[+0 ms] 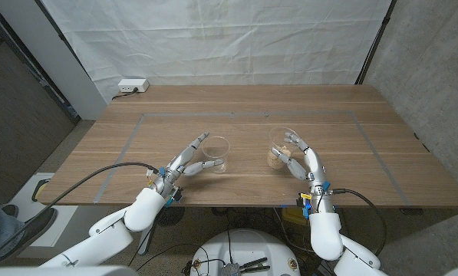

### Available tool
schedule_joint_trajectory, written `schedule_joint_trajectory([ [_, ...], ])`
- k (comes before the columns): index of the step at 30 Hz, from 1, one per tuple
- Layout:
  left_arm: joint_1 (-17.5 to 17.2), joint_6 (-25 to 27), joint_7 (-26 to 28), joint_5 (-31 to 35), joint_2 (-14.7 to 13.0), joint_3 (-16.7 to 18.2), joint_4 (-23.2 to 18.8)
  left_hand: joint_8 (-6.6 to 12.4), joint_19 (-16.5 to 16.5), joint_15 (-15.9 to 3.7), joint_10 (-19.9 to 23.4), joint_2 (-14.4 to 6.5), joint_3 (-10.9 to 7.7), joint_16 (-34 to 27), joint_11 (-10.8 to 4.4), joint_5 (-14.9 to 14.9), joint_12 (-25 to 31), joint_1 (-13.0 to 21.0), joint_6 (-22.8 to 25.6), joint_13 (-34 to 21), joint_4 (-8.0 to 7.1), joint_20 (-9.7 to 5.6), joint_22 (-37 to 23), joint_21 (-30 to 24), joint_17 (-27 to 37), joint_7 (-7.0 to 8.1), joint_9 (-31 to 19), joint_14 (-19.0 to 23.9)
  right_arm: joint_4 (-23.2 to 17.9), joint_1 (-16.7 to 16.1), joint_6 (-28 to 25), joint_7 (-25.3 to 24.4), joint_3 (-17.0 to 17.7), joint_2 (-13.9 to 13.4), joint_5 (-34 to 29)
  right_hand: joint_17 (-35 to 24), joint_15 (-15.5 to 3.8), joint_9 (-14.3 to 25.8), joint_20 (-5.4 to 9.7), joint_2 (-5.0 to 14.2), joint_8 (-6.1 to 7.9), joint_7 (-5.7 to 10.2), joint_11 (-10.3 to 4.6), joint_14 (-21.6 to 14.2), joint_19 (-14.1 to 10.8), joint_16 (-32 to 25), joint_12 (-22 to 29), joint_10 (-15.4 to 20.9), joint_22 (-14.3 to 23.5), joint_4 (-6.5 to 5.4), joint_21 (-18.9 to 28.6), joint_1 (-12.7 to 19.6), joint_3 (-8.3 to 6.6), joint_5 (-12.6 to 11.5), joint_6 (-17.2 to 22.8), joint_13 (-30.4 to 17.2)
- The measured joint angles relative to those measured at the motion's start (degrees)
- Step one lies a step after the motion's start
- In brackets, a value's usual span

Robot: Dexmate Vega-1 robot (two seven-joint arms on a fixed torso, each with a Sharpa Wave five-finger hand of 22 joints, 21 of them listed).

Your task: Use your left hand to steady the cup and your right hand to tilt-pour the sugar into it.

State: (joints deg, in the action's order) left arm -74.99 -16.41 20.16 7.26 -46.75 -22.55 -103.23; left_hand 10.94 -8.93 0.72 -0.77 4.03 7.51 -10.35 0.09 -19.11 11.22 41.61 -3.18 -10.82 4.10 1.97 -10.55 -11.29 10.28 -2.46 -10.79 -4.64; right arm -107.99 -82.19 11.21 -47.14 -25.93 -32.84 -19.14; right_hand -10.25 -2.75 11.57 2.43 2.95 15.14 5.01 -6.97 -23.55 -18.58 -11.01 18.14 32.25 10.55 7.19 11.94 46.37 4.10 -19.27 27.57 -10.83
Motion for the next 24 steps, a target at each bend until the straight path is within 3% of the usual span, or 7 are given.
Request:
schedule_joint_trajectory([
  [15,2.74,0.64,-2.40,-0.59,1.27,-1.96,2.25,0.00,0.00,-0.23,0.25,0.00,0.47,0.00,-0.23,0.00,0.08,0.00,0.65,0.00,0.01,-0.01,0.01,0.00,-0.01,0.22,0.00,0.24,-0.04,0.05,-0.36,0.37,0.04,0.18,0.45,0.00,0.00,0.00,0.00,0.25,-0.16,0.01,0.00,0.00,0.00,0.00,0.00,0.00,0.00,-0.27,0.00,-0.26,-0.27,0.21,-0.01,0.00],
  [21,3.93,0.19,-3.61,-1.41,1.88,-2.57,3.47,1.38,0.45,-1.66,2.84,-0.67,0.71,-0.70,-2.38,0.00,1.14,0.68,4.20,0.01,-0.23,-0.45,0.01,-0.19,-0.01,1.14,0.00,2.34,-0.12,0.07,-0.59,0.38,0.05,0.37,0.54,0.00,0.00,0.00,0.00,0.24,-0.17,0.02,0.31,0.00,0.00,0.00,0.00,0.31,0.00,-0.33,0.00,-0.26,-0.33,0.24,-0.02,0.00],
  [24,4.90,-0.42,-4.10,-1.80,2.34,-2.96,4.42,2.20,1.05,-2.36,5.72,-1.48,0.88,-1.02,-3.83,-0.40,1.94,1.49,7.25,0.01,-0.06,-1.05,0.01,-0.44,-0.11,2.44,0.00,4.12,-0.12,0.08,-0.70,0.30,0.06,0.45,0.54,0.00,0.00,0.00,0.00,0.25,-0.17,0.02,0.31,0.00,0.00,0.00,0.00,0.31,0.00,-0.33,0.00,-0.26,-0.33,0.43,-0.02,0.00],
])
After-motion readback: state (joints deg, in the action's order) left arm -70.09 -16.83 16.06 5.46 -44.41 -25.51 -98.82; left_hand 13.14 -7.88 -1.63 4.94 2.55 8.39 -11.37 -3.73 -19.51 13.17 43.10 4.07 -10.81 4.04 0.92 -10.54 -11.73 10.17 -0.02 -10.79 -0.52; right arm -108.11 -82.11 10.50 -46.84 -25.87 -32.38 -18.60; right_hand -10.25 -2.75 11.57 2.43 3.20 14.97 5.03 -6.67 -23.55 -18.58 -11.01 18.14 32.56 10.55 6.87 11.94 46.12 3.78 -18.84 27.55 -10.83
